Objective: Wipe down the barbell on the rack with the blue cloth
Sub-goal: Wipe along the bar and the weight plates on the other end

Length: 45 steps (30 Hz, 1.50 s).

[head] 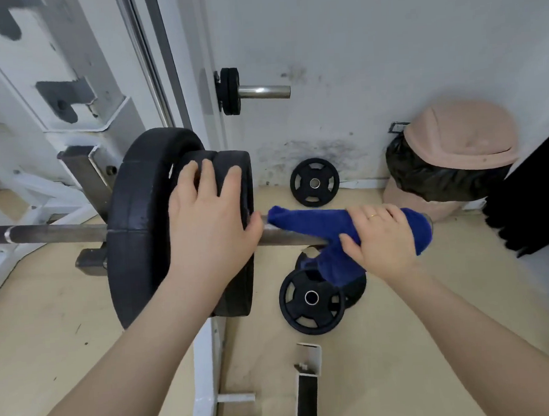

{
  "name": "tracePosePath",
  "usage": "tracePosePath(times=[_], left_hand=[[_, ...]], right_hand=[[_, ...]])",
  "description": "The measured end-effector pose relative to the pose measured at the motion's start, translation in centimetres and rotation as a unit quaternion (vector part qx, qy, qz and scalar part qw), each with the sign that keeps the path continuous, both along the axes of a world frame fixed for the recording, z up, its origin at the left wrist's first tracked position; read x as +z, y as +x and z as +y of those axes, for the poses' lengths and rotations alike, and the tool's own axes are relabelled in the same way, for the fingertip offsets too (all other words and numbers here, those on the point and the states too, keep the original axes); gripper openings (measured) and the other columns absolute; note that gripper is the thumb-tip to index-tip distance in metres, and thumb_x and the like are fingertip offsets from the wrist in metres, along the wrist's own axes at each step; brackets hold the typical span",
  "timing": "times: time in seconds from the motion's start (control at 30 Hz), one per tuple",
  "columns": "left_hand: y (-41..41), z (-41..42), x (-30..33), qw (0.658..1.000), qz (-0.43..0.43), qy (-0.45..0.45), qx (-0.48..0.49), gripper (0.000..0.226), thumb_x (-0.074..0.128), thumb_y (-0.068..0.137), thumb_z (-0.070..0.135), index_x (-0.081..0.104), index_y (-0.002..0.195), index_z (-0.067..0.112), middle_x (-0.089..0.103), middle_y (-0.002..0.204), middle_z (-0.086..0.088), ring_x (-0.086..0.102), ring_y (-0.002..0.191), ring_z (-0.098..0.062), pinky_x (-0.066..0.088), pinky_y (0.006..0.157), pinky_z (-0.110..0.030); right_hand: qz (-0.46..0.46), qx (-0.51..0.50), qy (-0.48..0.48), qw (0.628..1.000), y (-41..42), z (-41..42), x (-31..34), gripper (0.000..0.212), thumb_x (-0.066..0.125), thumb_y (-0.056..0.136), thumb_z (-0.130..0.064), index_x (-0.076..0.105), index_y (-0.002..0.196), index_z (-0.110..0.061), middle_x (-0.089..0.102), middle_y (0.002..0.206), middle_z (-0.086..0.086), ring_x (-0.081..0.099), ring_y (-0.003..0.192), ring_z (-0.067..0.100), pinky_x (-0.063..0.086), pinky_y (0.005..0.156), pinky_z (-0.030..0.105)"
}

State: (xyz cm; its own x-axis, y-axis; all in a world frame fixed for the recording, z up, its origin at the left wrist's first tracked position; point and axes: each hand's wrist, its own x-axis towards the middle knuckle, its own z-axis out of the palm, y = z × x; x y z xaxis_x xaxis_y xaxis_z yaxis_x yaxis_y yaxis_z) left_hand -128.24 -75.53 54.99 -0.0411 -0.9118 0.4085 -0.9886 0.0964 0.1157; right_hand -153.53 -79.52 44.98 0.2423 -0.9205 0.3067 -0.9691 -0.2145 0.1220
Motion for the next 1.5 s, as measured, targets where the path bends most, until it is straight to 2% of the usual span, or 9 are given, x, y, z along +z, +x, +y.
tracePosePath(times=[0.17,0.27,0.4,0.53,0.6,0.7,1.03,1.3,1.5], left_hand=[[-2.6,0.6,-1.7,0.995,-0.008,-0.046,-0.091,0.04,0.058,0.077,0.025,0.063,0.112,0.005,0.05,0.132,-0.027,0.038,0.128,-0.045,0.036,0.1,-0.051],[-3.6,0.9,-2.7,0.986,-0.008,-0.04,-0.164,0.026,0.055,0.079,0.023,0.068,0.094,0.006,0.055,0.129,-0.022,0.041,0.126,-0.042,0.038,0.097,-0.049],[-3.7,0.9,-3.0,0.984,-0.017,-0.039,-0.175,0.023,0.052,0.08,0.023,0.069,0.086,0.009,0.059,0.126,-0.018,0.045,0.124,-0.04,0.038,0.094,-0.045],[-3.7,0.8,-2.8,0.984,-0.007,-0.04,-0.175,0.023,0.052,0.08,0.021,0.07,0.088,0.01,0.06,0.124,-0.016,0.045,0.124,-0.039,0.04,0.095,-0.046],[-3.7,1.0,-2.8,0.982,-0.002,-0.037,-0.183,0.024,0.051,0.08,0.021,0.069,0.09,0.01,0.06,0.125,-0.016,0.044,0.125,-0.038,0.041,0.095,-0.047],[-3.4,1.2,-2.9,0.98,0.023,-0.028,-0.196,0.027,0.047,0.082,0.022,0.069,0.093,0.009,0.059,0.126,-0.015,0.042,0.126,-0.039,0.041,0.096,-0.048],[-2.8,2.7,-2.9,0.954,0.091,0.004,-0.284,0.038,0.039,0.087,0.018,0.06,0.116,0.003,0.06,0.124,-0.011,0.05,0.119,-0.029,0.038,0.102,-0.035],[-1.9,5.1,2.0,0.82,0.465,0.101,-0.319,0.037,0.031,0.087,0.047,0.057,0.111,0.033,0.065,0.102,0.016,0.059,0.095,0.001,0.047,0.086,-0.019],[7.4,7.2,5.3,0.811,0.507,0.037,-0.288,0.028,0.055,0.075,0.044,0.049,0.102,0.038,0.061,0.09,0.034,0.059,0.088,0.009,0.044,0.072,-0.005]], right_hand=[[-0.268,-0.163,0.033,0.949,-5.3,-0.6,1.1,0.042,0.031,0.092,-0.037,0.06,0.083,-0.008,0.062,0.077,0.007,0.057,0.078,0.029,0.041,0.071,0.037],[-0.693,-0.261,0.071,0.668,-4.6,-0.5,1.7,0.026,0.046,0.095,-0.03,0.062,0.095,-0.01,0.063,0.094,0.006,0.059,0.088,0.021,0.045,0.076,0.031],[-0.867,-0.292,0.048,0.4,-2.4,0.2,1.4,0.022,0.054,0.085,-0.05,0.055,0.093,-0.03,0.06,0.107,0.001,0.06,0.09,0.02,0.05,0.074,0.032],[-0.831,-0.273,-0.032,0.483,1.6,1.8,0.8,0.048,0.047,0.088,-0.027,0.032,0.132,-0.042,0.041,0.138,0.006,0.047,0.105,0.023,0.043,0.087,0.041],[-0.828,-0.328,-0.01,0.455,2.2,1.2,0.9,0.042,0.038,0.099,-0.036,0.035,0.139,-0.026,0.041,0.141,0.007,0.048,0.112,0.025,0.04,0.093,0.042],[-0.851,-0.384,0.052,0.355,1.7,0.6,0.8,0.054,0.033,0.094,-0.058,0.047,0.125,-0.017,0.052,0.123,0.002,0.047,0.121,0.027,0.032,0.102,0.041],[-0.891,-0.222,0.051,0.394,1.3,5.4,3.6,0.015,0.048,0.091,-0.031,0.049,0.083,-0.018,0.056,0.071,0.004,0.054,0.056,0.02,0.046,0.058,0.028],[-0.803,0.076,0.158,0.569,10.1,9.2,12.2,0.014,0.057,0.077,-0.026,0.066,0.066,-0.026,0.062,0.06,-0.007,0.06,0.058,0.011,0.049,0.056,0.029],[-0.722,0.188,0.2,0.635,20.4,10.4,14.1,0.015,0.06,0.084,-0.009,0.065,0.086,-0.022,0.07,0.079,-0.007,0.068,0.084,0.011,0.055,0.073,0.027]])
